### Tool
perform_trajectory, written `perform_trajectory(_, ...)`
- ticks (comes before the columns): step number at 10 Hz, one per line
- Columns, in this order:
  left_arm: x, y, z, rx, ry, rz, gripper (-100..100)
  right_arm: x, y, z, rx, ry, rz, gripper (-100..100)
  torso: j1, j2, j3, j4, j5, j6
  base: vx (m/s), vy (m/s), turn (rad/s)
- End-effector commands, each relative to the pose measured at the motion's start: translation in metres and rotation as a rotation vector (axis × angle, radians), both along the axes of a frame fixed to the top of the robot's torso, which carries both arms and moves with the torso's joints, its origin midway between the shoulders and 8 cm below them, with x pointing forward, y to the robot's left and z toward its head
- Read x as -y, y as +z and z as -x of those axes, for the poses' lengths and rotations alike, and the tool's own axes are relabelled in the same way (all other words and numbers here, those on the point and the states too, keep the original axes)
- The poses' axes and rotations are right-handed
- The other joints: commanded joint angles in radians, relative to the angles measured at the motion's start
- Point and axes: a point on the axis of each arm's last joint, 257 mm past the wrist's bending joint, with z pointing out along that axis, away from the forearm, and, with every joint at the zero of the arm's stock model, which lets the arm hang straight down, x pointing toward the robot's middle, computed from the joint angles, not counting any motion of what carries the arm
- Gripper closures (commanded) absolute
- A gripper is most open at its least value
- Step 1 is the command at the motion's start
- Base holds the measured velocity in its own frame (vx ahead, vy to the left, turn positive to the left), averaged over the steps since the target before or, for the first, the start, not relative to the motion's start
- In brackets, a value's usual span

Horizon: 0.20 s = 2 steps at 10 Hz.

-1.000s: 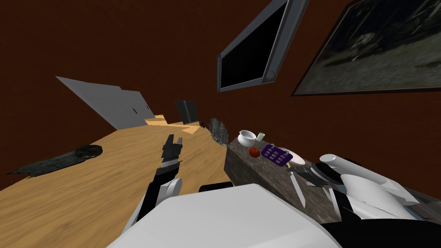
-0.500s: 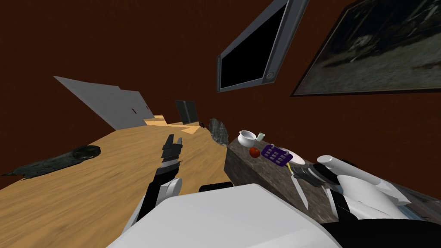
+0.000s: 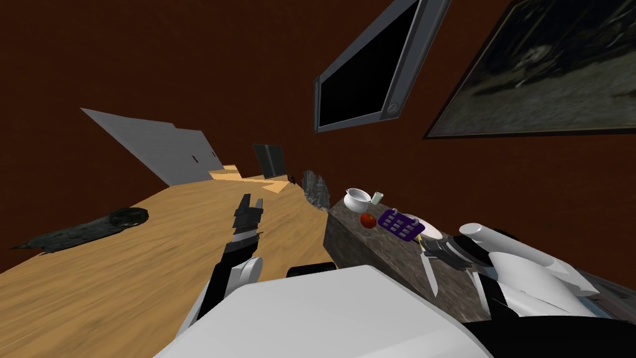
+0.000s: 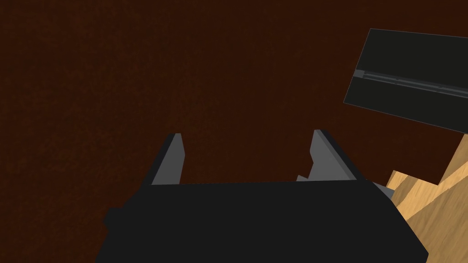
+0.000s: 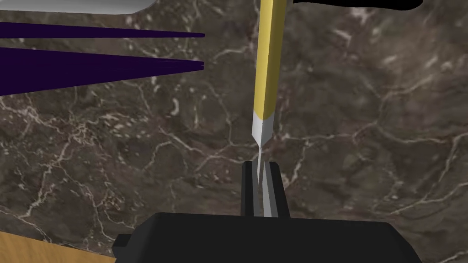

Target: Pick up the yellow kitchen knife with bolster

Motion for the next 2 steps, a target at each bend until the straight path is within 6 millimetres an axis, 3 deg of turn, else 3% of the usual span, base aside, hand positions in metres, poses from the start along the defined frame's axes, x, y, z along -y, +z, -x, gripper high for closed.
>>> perform_trajectory(1, 0.0, 0.0, 0.0, 0.0, 0.0, 0.0, 0, 0.0, 0.0, 0.0, 0.0, 0.0, 0.0, 100, 0.0, 0.0, 0.0, 0.0, 0.0, 0.0, -0.01, -0.011, 0.003)
perform_trajectory(2, 0.0, 0.0, 0.0, 0.0, 0.0, 0.0, 0, 0.0003, 0.0018, 0.0, 0.0, -0.002, -0.001, 0, 0.0, 0.0, 0.0, 0.0, -0.001, 0.0, 0.0, 0.0, 0.0)
